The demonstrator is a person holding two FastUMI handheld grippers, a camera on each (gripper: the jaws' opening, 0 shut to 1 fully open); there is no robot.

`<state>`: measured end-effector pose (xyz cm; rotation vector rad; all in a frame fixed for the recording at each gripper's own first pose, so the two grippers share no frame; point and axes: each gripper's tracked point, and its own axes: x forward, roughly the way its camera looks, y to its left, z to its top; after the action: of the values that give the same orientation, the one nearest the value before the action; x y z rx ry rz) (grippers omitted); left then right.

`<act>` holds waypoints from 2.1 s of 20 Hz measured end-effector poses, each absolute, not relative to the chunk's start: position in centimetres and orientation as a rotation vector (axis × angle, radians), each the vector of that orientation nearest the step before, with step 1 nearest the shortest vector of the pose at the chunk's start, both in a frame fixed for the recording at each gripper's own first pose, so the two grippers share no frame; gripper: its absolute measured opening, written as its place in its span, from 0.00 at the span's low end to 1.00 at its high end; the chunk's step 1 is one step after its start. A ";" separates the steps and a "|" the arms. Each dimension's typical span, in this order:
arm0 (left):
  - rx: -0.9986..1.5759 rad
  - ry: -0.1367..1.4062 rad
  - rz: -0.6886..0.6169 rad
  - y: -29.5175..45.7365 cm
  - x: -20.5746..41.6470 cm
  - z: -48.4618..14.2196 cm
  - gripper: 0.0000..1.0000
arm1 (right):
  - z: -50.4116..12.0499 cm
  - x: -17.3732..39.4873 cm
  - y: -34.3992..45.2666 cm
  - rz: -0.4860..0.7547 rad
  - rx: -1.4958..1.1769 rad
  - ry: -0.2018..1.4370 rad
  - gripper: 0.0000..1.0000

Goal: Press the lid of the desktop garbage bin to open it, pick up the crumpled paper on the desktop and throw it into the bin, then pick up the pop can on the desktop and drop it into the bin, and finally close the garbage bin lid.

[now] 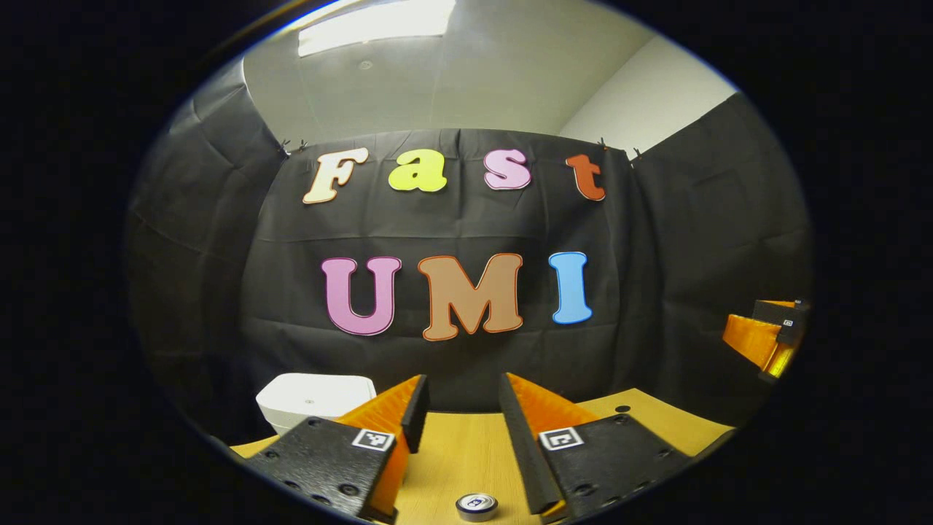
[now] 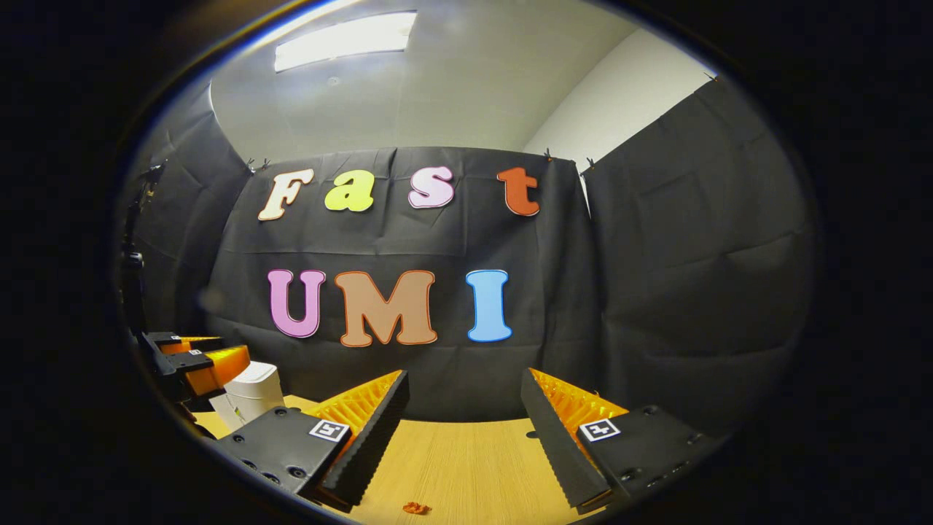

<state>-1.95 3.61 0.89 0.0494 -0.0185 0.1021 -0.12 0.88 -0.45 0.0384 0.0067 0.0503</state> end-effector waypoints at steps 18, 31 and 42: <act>0.071 0.034 0.305 14.3 0.0 -0.4 0.00 | -0.7 0.3 2.6 0.034 0.025 0.010 0.98; 0.022 0.185 0.481 26.5 4.1 -6.9 0.00 | -1.5 -0.4 3.8 -0.031 -0.010 0.046 0.98; 0.004 0.273 0.495 28.3 4.0 -12.0 0.00 | -2.2 -0.3 5.5 -0.007 -0.027 0.069 0.98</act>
<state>4.01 28.27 -11.99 0.0040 0.2730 0.4948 -0.26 5.47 -2.24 -0.0274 0.0689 -0.0075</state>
